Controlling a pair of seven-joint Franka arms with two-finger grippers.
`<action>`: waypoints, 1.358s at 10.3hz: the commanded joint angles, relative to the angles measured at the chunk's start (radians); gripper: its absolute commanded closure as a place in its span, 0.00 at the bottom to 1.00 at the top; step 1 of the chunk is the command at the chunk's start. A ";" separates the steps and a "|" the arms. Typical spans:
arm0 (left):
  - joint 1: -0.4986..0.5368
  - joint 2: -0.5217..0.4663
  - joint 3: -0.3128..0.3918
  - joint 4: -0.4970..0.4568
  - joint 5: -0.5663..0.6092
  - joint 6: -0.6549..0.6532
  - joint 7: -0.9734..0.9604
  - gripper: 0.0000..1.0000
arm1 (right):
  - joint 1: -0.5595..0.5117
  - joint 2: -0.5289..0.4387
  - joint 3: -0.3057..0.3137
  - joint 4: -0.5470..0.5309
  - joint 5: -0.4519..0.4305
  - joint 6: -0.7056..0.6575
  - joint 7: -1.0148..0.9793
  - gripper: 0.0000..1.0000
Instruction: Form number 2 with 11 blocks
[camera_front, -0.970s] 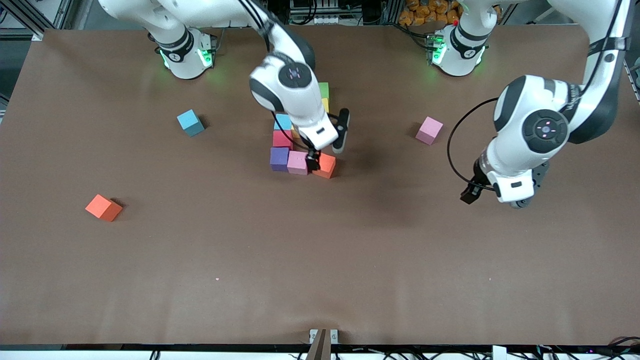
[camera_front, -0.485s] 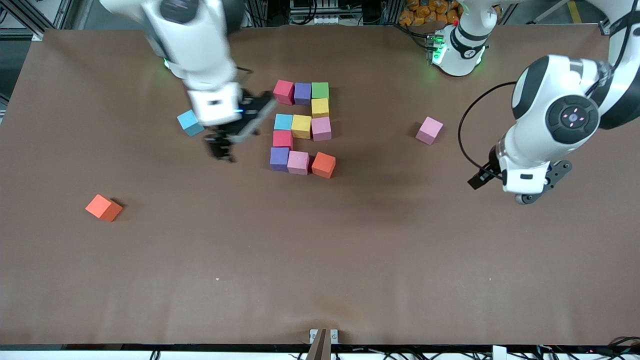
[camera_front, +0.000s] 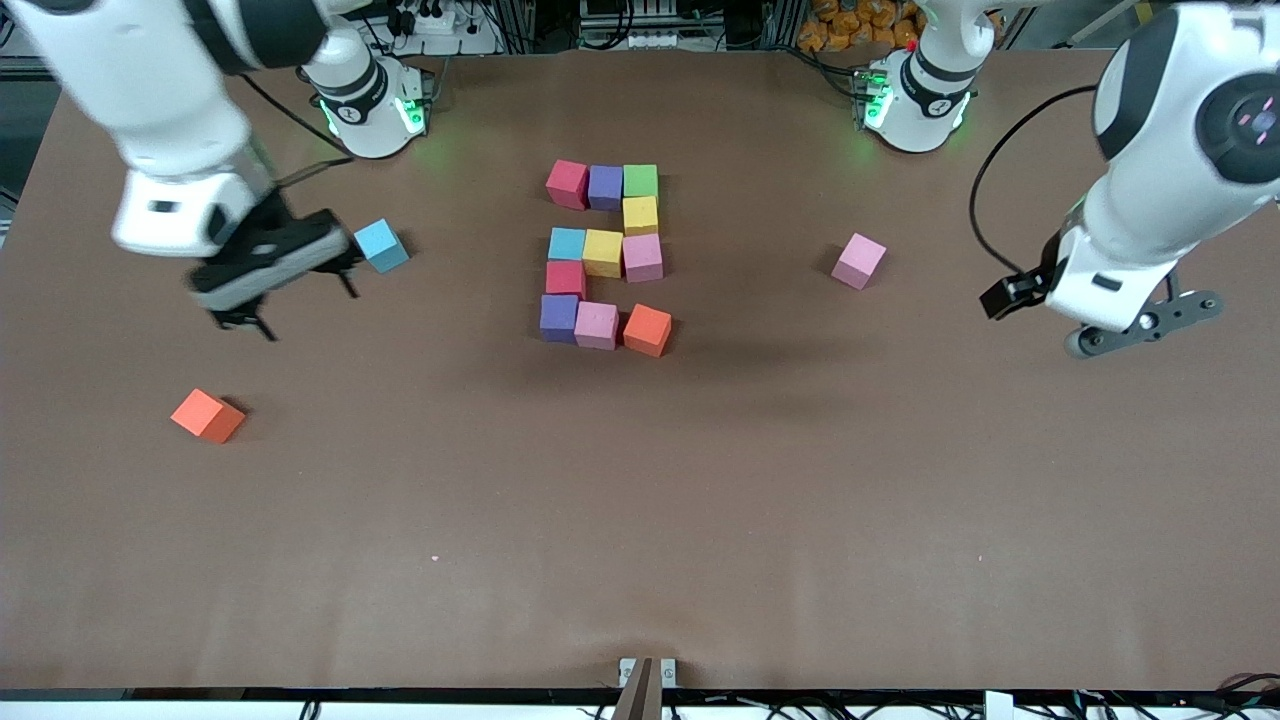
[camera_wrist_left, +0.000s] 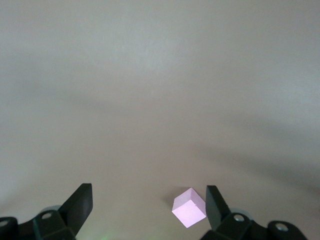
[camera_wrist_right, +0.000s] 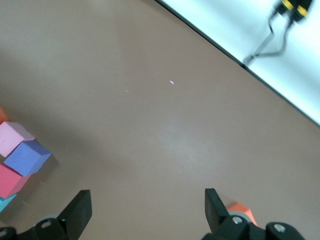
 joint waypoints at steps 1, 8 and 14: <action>-0.012 -0.016 0.013 0.089 -0.025 -0.088 0.120 0.00 | -0.014 -0.012 -0.072 0.077 0.035 -0.146 0.114 0.00; -0.027 -0.067 0.067 0.201 -0.134 -0.265 0.328 0.00 | -0.003 0.060 -0.243 0.283 0.057 -0.367 0.119 0.00; -0.041 -0.059 0.093 0.237 -0.129 -0.280 0.413 0.00 | 0.003 0.060 -0.270 0.261 0.080 -0.352 0.120 0.00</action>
